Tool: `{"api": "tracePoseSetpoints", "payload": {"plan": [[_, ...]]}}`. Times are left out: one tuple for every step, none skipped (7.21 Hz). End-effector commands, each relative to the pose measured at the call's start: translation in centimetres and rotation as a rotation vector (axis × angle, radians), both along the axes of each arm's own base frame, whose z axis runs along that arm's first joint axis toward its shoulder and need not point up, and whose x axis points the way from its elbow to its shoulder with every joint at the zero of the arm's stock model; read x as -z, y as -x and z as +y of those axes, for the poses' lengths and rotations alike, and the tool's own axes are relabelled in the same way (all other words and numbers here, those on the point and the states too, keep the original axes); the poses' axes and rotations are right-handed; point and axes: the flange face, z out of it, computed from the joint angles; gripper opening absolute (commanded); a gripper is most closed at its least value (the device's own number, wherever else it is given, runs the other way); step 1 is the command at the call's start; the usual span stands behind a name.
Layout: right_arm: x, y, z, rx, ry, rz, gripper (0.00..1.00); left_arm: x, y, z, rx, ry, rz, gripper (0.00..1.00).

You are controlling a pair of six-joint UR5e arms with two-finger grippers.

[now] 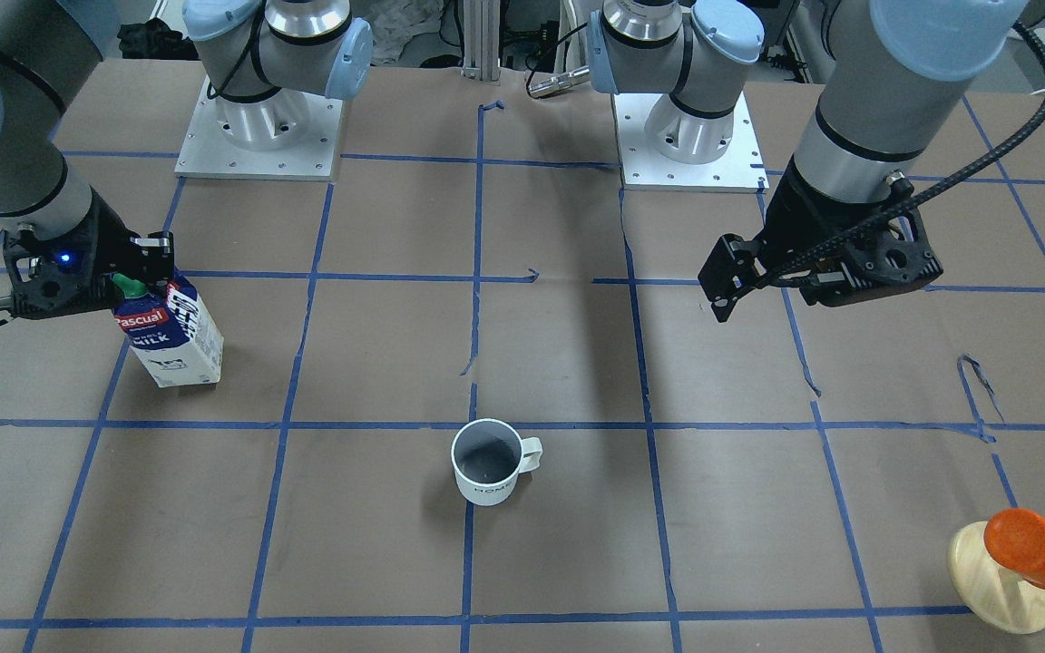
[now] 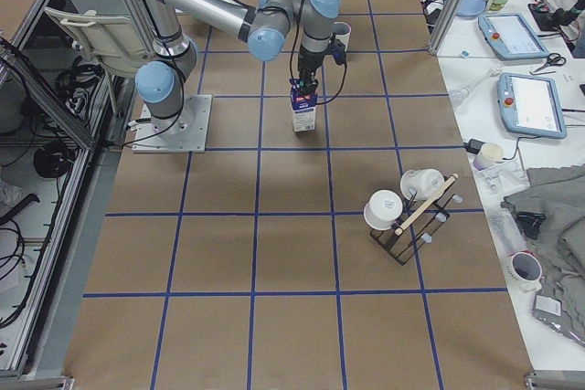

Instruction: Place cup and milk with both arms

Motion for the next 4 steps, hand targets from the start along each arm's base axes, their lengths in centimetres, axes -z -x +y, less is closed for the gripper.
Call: {"api": "tracePoseSetpoints", "payload": {"plan": [[-3.5,-0.6,-1.9,0.08,0.074,0.011,0.44,0.6,0.0,0.2,0.0,-0.011,-0.001,1.0],[-3.7,-2.0,-2.8,0.116,0.086,-0.014,0.45,0.6,0.0,0.3,-0.006,-0.011,0.001,1.0],[-4.4,-3.8,-4.0,0.122,0.104,-0.014,0.45,0.7,0.0,0.3,-0.003,-0.012,0.0,1.0],[-4.3,-7.1,-6.1,0.121,0.109,-0.013,0.45,0.7,0.0,0.4,-0.002,-0.014,0.0,1.0]]}}
